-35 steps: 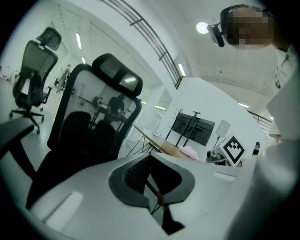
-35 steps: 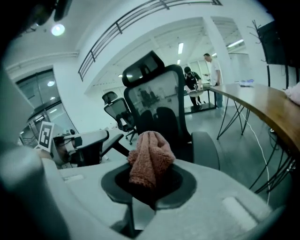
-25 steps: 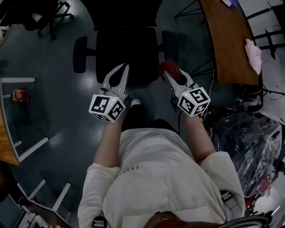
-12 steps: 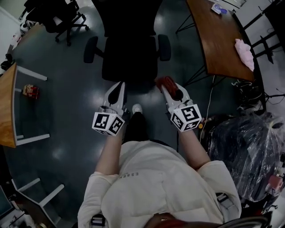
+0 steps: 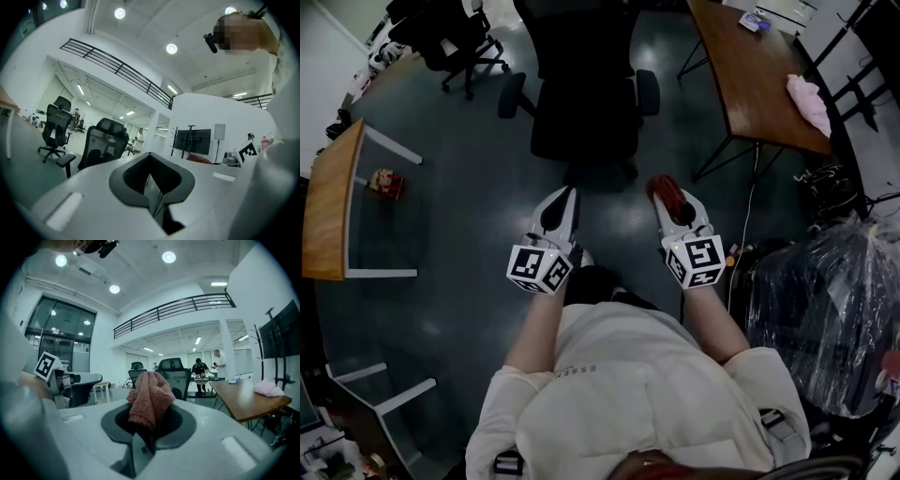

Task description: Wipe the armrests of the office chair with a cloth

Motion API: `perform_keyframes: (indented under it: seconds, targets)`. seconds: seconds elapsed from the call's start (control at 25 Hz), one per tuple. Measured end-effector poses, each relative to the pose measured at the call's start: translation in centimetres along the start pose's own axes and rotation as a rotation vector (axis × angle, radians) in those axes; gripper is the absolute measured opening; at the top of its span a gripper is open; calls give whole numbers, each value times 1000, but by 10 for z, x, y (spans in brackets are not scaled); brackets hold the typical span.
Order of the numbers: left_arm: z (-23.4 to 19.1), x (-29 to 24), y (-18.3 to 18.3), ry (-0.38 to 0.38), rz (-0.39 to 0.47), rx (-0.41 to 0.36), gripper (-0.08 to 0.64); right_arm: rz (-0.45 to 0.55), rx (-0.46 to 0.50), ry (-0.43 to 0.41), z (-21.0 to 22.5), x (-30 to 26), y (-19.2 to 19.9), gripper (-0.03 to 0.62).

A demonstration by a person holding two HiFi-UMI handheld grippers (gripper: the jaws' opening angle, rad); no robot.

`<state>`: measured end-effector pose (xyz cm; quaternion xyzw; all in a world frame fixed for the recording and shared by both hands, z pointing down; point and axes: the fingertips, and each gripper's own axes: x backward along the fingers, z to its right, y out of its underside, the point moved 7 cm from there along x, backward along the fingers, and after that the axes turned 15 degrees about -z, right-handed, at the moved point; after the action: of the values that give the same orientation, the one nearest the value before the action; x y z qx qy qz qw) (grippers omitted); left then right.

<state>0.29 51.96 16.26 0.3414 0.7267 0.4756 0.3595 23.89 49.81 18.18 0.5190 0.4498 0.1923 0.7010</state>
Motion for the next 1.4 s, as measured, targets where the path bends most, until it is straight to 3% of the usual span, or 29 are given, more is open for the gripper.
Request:
perform_keyframes:
  seconds: [0.52,0.76,1.4]
  targets:
    - [12,55,4,11,17,-25,17,15,45,32,-40,33,9,52]
    - [5,71,-5,-4,17,-76,17,36,68,68,-55,35,-1,51]
    - [9,65,3,-13,-21,-106,9,36,51,95,-56,42,9,51]
